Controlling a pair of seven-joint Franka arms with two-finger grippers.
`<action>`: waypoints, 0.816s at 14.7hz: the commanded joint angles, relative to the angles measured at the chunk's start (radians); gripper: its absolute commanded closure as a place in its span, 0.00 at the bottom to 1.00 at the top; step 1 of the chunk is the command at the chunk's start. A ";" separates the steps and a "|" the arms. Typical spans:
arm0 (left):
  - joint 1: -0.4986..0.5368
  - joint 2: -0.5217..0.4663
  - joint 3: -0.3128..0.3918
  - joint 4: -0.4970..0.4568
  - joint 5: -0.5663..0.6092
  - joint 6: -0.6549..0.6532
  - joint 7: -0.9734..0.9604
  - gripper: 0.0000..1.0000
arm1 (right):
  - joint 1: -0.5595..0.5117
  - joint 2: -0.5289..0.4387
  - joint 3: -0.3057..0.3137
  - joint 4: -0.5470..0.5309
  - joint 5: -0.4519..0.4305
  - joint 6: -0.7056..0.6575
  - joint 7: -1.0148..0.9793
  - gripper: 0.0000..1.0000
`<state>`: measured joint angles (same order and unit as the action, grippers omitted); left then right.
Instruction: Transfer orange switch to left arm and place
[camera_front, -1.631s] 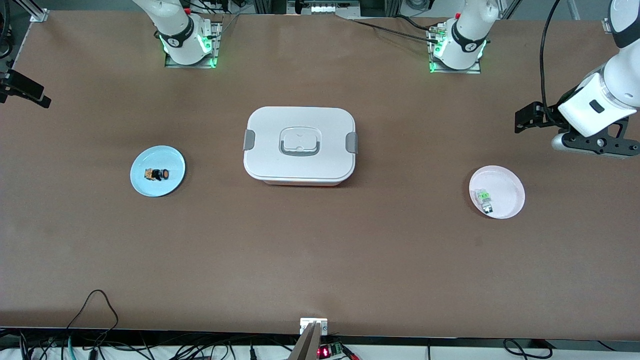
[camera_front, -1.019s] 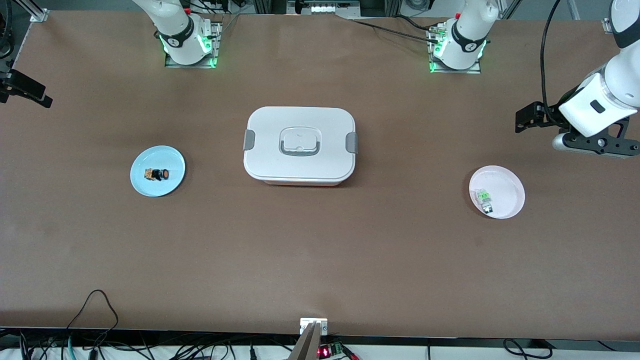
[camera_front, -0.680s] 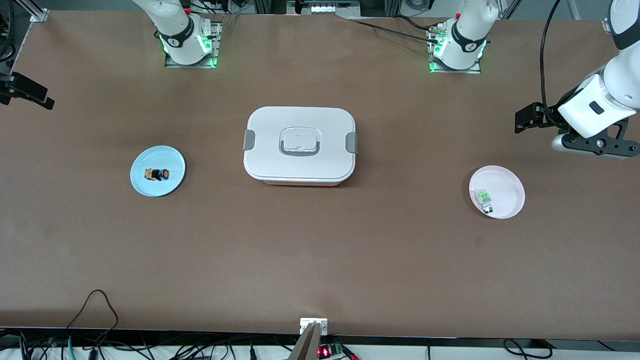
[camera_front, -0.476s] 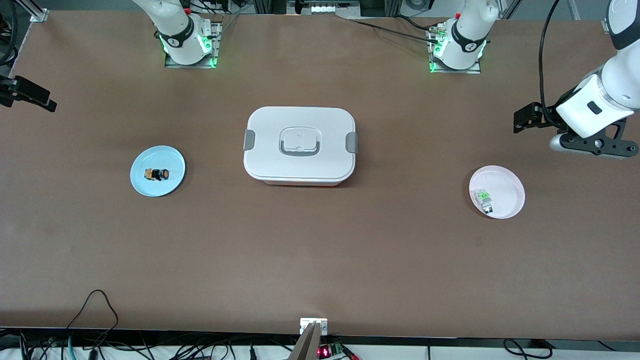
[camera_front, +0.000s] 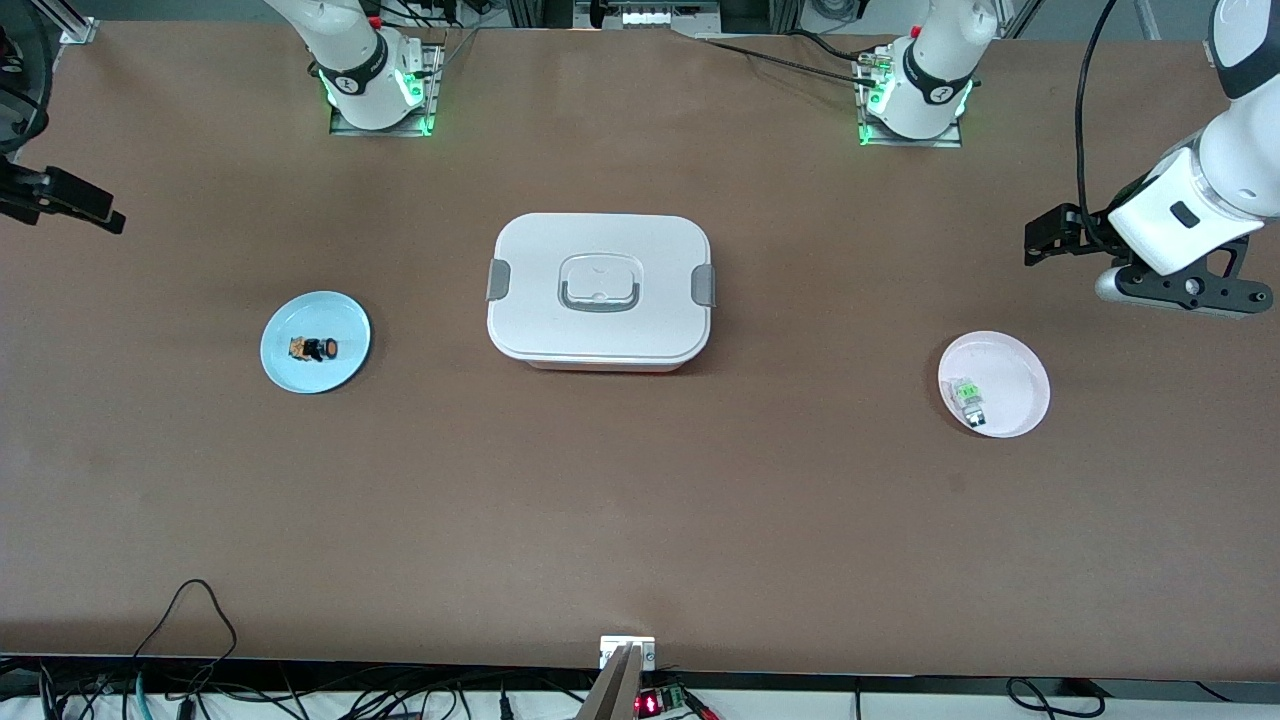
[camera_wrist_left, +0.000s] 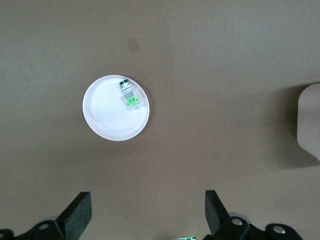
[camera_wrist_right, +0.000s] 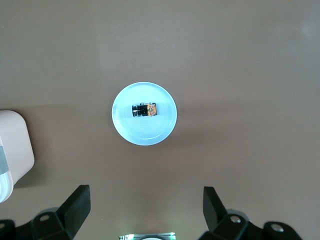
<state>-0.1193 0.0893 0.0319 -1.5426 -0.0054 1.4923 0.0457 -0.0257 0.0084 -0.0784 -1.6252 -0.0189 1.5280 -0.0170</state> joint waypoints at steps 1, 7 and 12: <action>0.003 -0.002 0.000 0.027 0.008 -0.037 -0.009 0.00 | 0.013 0.065 0.003 0.013 -0.012 0.024 0.003 0.00; 0.004 -0.002 -0.003 0.050 0.010 -0.055 -0.009 0.00 | 0.047 0.165 0.003 0.011 -0.055 0.070 0.006 0.00; 0.004 -0.002 -0.003 0.050 0.010 -0.058 -0.009 0.00 | 0.046 0.174 0.008 -0.146 -0.055 0.283 0.006 0.00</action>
<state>-0.1156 0.0872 0.0331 -1.5114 -0.0054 1.4554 0.0457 0.0170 0.2047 -0.0735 -1.6926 -0.0584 1.7399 -0.0155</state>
